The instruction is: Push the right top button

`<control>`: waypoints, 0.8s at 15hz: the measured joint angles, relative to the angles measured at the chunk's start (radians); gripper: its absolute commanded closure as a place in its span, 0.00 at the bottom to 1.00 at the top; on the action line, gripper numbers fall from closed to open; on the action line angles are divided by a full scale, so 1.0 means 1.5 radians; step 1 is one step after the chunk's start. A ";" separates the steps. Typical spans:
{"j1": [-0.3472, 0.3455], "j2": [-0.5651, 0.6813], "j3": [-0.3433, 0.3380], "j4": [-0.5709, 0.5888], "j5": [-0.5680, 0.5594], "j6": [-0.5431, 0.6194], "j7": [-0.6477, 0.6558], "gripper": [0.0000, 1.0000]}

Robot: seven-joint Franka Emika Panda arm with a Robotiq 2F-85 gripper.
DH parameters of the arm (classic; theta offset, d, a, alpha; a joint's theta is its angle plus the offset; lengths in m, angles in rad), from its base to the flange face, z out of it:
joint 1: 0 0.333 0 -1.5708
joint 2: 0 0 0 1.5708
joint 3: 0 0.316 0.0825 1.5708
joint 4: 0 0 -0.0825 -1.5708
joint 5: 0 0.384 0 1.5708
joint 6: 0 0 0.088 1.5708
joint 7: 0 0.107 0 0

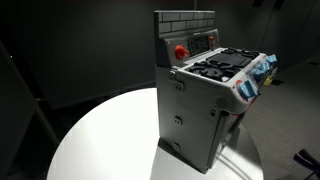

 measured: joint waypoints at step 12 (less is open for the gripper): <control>-0.008 0.068 -0.013 0.047 -0.052 0.030 0.047 0.00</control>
